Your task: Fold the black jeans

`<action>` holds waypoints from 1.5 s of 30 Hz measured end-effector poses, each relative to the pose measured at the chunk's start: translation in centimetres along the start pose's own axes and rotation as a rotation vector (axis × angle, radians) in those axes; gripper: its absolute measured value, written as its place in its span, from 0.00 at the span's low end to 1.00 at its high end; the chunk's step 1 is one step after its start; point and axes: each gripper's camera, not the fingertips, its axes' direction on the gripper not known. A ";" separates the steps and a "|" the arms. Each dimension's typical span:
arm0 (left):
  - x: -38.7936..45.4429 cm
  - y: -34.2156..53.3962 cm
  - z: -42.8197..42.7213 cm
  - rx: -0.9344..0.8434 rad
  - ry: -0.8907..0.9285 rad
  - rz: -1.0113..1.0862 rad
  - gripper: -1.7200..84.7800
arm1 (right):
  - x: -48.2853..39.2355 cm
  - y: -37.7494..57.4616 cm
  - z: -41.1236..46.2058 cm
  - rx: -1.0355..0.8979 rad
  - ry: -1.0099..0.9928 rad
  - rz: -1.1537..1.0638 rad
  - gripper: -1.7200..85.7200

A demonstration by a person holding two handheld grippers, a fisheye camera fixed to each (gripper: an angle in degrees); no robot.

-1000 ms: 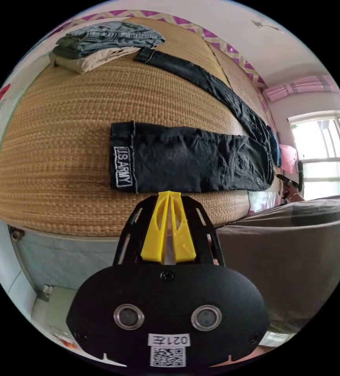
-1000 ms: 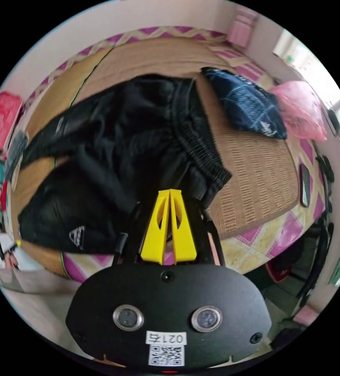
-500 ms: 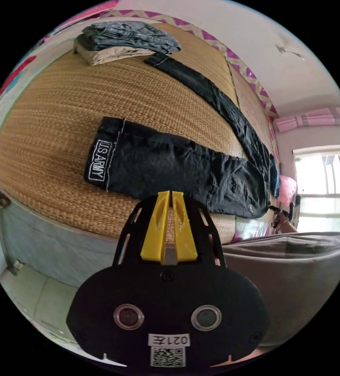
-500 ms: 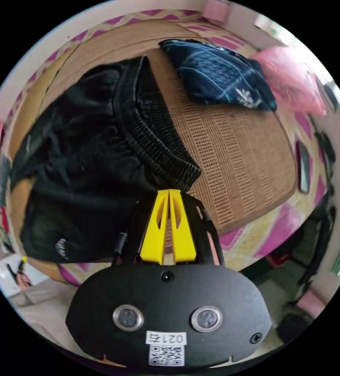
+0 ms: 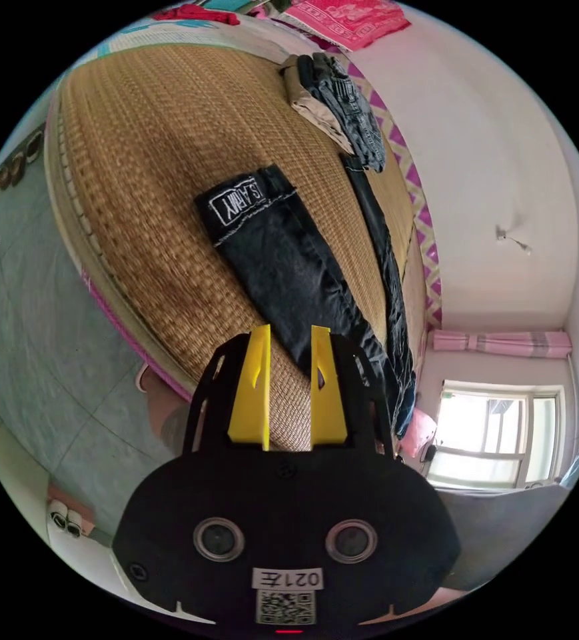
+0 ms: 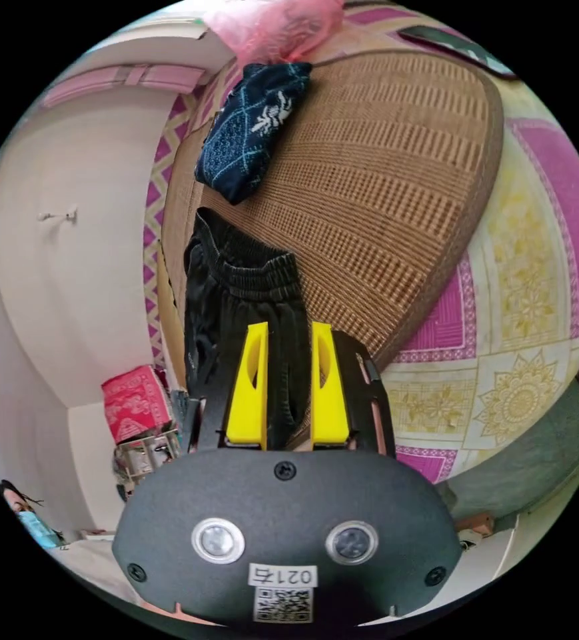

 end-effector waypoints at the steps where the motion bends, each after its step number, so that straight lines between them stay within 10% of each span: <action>1: -0.5 0.2 -0.1 0.011 -0.002 -0.010 0.12 | 0.9 -0.1 0.8 -0.016 -0.048 0.009 0.14; 29: -9.7 -5.4 2.6 0.073 0.122 -0.086 0.01 | 4.1 -2.3 9.6 -0.033 -0.092 0.080 0.07; 45: 11.3 -23.9 5.8 -0.312 -0.030 0.088 0.01 | -11.2 -9.8 9.9 -0.116 -0.284 -0.106 0.03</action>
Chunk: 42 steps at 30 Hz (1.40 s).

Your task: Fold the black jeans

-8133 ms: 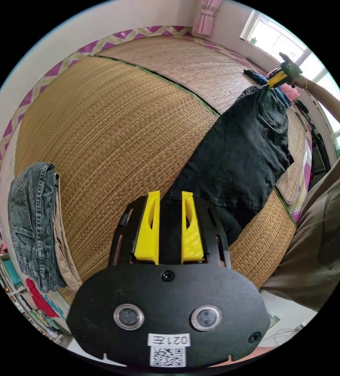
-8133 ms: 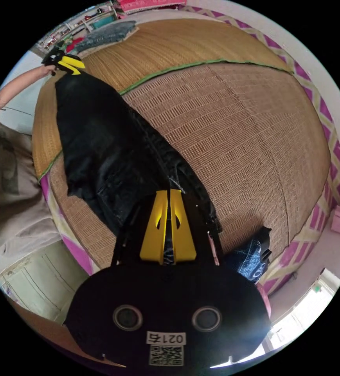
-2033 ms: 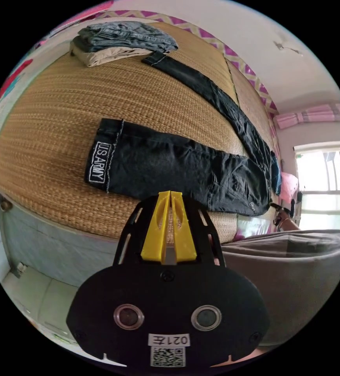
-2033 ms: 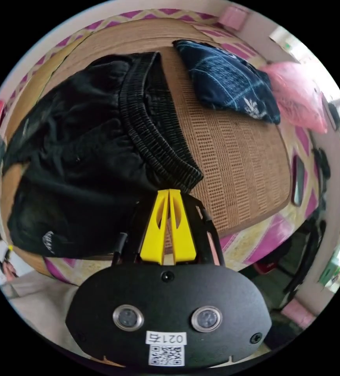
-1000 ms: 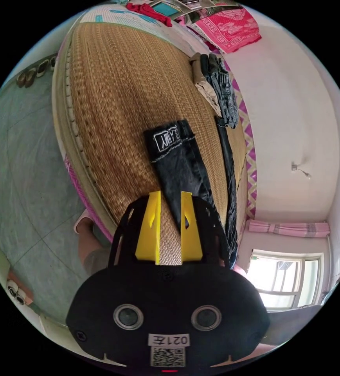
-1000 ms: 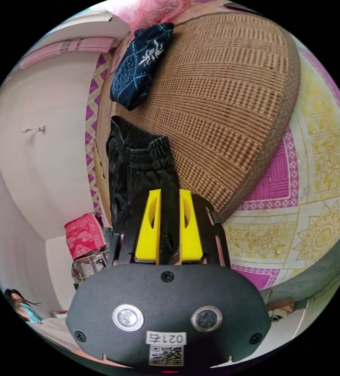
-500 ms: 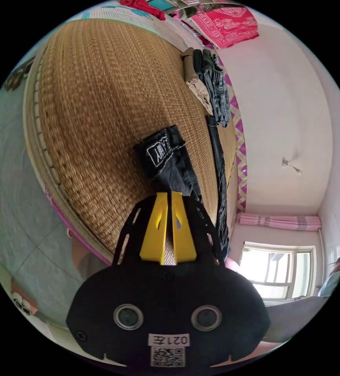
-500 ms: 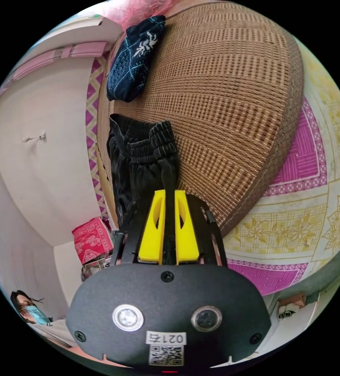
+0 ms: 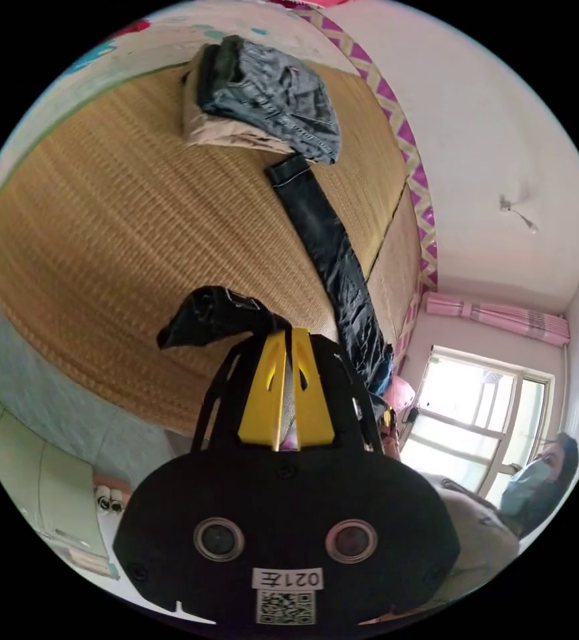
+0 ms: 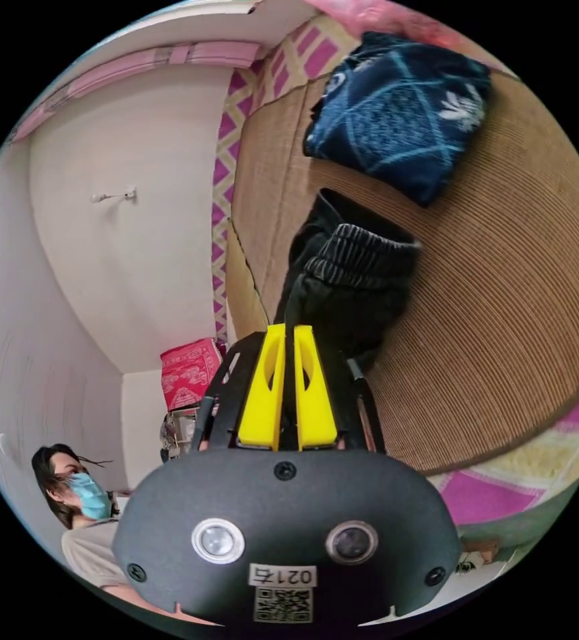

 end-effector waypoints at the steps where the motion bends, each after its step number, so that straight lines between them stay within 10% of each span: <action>1: 1.9 -3.5 0.8 -0.029 -0.005 0.016 0.01 | -1.4 -2.0 1.5 -0.013 0.013 -0.018 0.03; 15: 9.7 -33.4 16.9 -0.020 -0.214 0.017 0.01 | -2.2 -18.2 16.6 0.015 0.214 0.057 0.07; 22: 9.0 -29.5 16.1 0.012 -0.299 0.248 0.08 | -4.7 -14.9 14.4 0.018 0.080 -0.201 0.07; 32: -4.0 -25.6 20.1 0.193 -0.032 -0.111 0.07 | -3.4 -9.3 14.6 -0.057 -0.101 -0.139 0.03; 42: -5.0 -20.3 14.5 0.278 0.070 -0.033 0.01 | -2.9 -7.8 14.0 -0.123 -0.155 -0.121 0.01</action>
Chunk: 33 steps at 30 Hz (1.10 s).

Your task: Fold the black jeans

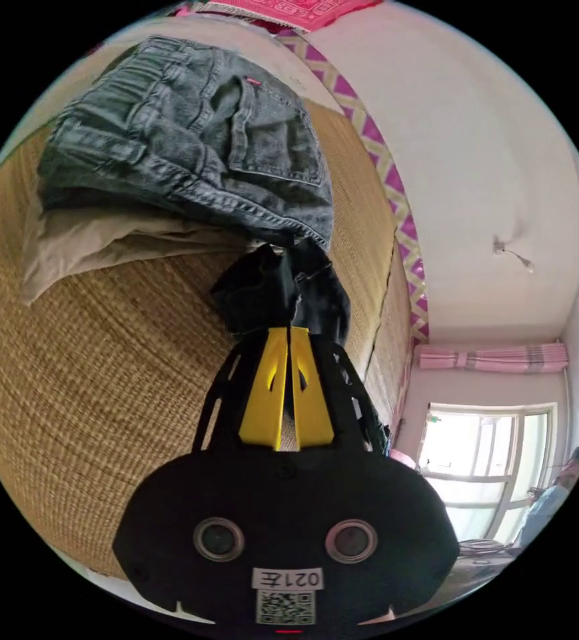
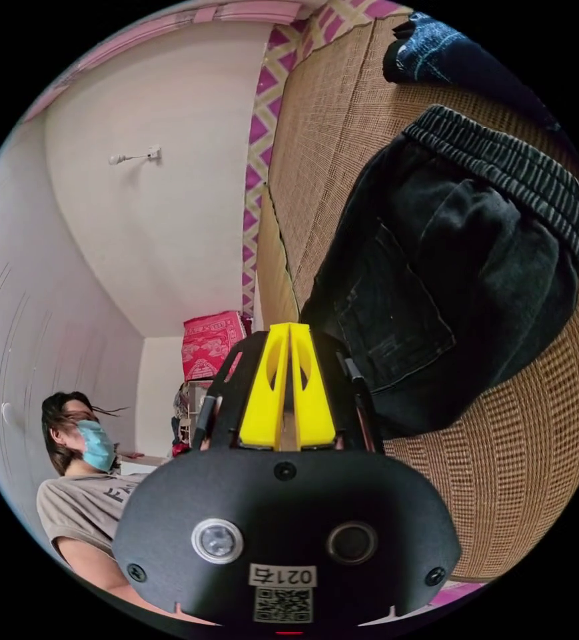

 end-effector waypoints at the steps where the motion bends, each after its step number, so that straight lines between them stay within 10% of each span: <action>1: -1.8 0.2 0.2 -0.016 -0.013 -0.061 0.01 | 0.4 0.0 0.1 -0.010 0.004 0.010 0.01; 18: -5.3 7.3 -0.5 0.042 0.154 -0.085 0.16 | -2.0 -0.1 3.2 -0.253 0.148 -0.182 0.01; 33: 3.5 8.5 1.2 0.239 0.363 -0.008 0.01 | -2.1 4.5 -1.8 -0.180 0.066 -0.124 0.01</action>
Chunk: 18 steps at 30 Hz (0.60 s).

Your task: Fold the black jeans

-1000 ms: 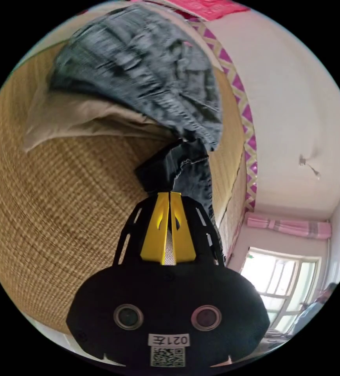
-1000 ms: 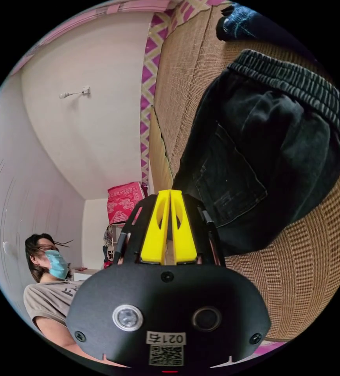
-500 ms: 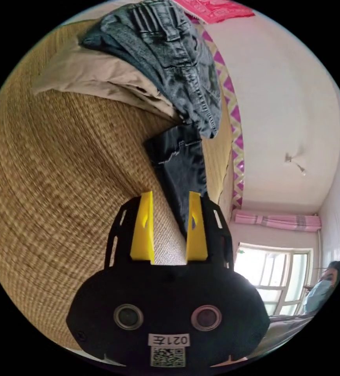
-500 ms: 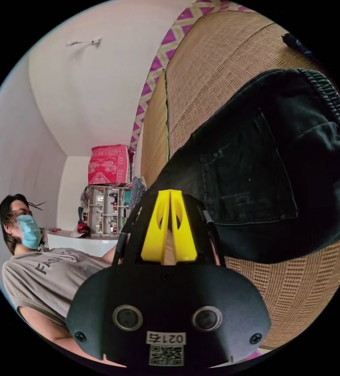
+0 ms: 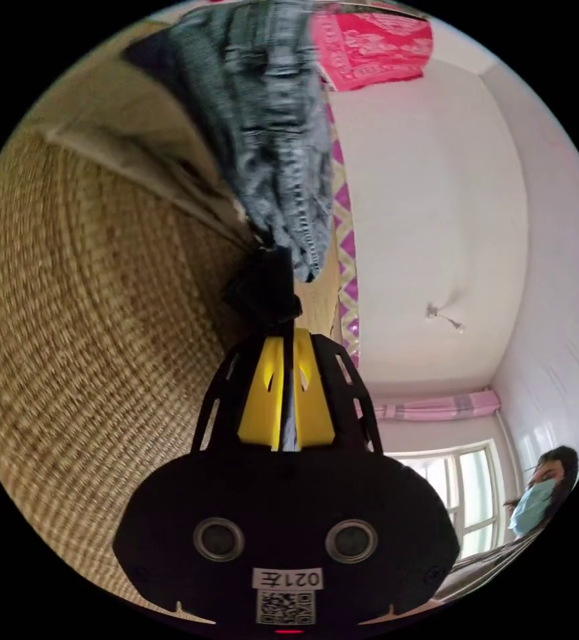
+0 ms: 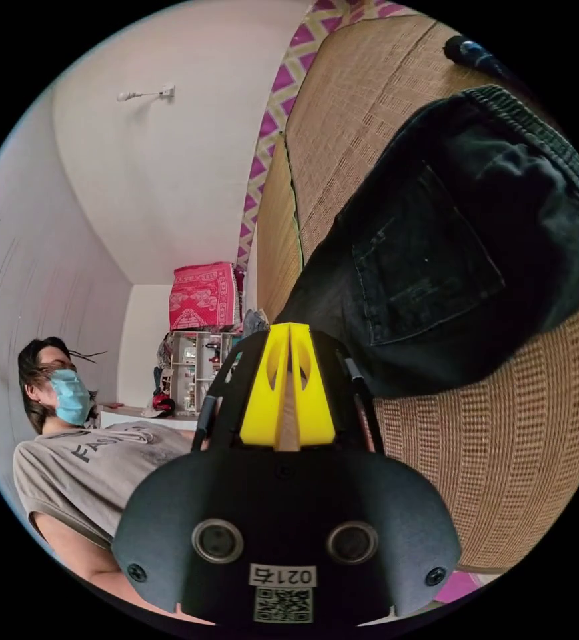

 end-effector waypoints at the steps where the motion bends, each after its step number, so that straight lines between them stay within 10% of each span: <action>1: 3.2 0.4 0.2 -0.018 0.001 0.078 0.01 | 0.2 0.8 -1.0 0.024 0.002 0.011 0.01; 10: 32.3 16.9 11.7 -0.274 -0.051 0.767 0.01 | 3.0 7.3 -6.9 0.121 -0.009 0.102 0.01; 18: 31.0 40.5 35.9 -0.688 -0.492 1.133 0.02 | 3.9 12.1 -9.8 0.162 -0.053 0.141 0.01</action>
